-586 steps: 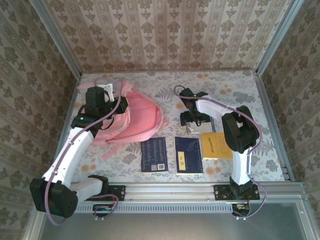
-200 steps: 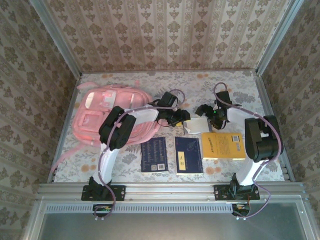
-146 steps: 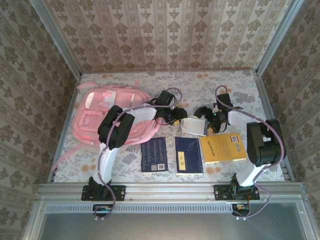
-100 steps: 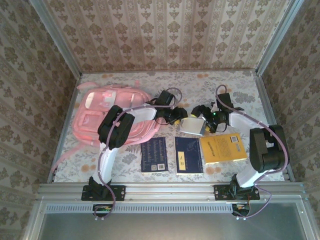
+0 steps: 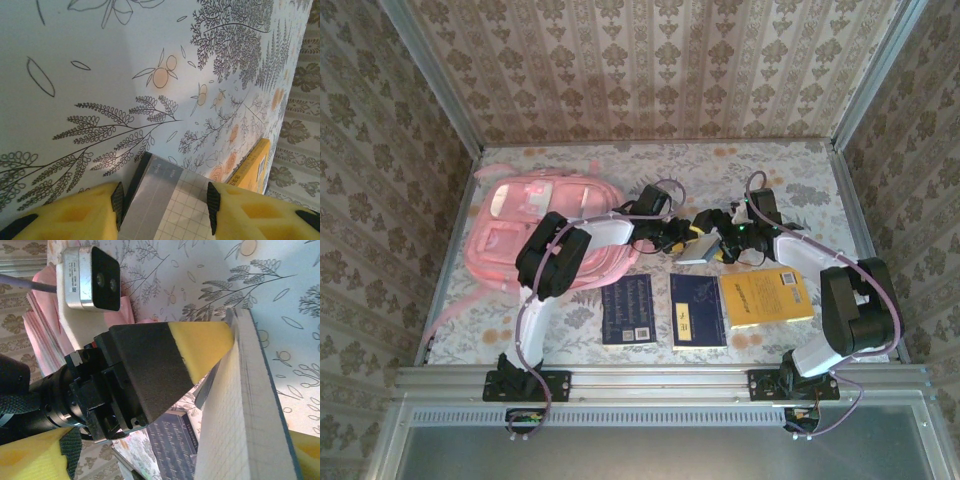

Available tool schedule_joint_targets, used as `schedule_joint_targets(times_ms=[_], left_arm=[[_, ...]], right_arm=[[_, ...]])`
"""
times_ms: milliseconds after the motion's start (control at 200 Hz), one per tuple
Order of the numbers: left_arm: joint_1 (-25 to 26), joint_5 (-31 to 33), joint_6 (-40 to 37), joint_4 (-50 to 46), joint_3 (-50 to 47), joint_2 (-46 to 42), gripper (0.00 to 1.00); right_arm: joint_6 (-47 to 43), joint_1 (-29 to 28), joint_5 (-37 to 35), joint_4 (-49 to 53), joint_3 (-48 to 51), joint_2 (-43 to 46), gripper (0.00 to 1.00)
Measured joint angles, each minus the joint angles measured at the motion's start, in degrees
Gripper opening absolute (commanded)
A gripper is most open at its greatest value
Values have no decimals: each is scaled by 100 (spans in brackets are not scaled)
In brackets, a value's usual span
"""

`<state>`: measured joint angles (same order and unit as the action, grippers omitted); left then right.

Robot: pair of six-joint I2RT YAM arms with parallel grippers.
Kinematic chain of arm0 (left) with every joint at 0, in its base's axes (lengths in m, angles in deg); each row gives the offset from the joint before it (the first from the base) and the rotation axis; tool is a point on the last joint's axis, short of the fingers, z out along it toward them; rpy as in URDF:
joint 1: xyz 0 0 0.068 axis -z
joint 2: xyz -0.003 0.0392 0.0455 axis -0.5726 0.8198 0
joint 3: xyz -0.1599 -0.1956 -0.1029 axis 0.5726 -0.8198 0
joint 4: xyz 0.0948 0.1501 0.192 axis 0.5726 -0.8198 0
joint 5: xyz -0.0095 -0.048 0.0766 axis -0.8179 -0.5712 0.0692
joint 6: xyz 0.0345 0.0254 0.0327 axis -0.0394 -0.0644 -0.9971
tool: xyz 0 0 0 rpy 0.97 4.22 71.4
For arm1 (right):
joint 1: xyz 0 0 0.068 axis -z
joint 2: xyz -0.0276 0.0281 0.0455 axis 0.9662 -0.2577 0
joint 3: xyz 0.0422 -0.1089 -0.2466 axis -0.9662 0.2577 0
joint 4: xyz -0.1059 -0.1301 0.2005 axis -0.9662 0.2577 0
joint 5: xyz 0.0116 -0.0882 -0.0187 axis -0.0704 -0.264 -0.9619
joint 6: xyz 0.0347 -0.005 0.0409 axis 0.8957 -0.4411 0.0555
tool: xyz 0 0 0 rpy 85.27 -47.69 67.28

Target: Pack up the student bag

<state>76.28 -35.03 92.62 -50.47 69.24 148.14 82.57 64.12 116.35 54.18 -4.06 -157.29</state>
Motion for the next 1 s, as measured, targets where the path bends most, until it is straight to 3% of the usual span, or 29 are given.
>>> schedule_joint_targets(times_ms=[360, 480, 650, 890, 1000], left_arm=[[-61, -17, 87, 291, -249, -96, 47], [-125, -17, 153, 337, -306, -120, 47], [-170, 26, 168, 385, -382, -170, 46], [-203, 42, 63, 166, -444, -378, 48], [-256, 129, -186, -278, -420, -767, 52]], right_arm=[[-15, -79, -101, -92, -28, -450, 85], [-46, -72, -146, -129, -63, -612, 69], [-155, -94, -328, -15, -66, -664, 37], [-654, -144, -909, 555, -232, -654, 8], [-868, -144, -1193, 813, -319, -577, 1]])
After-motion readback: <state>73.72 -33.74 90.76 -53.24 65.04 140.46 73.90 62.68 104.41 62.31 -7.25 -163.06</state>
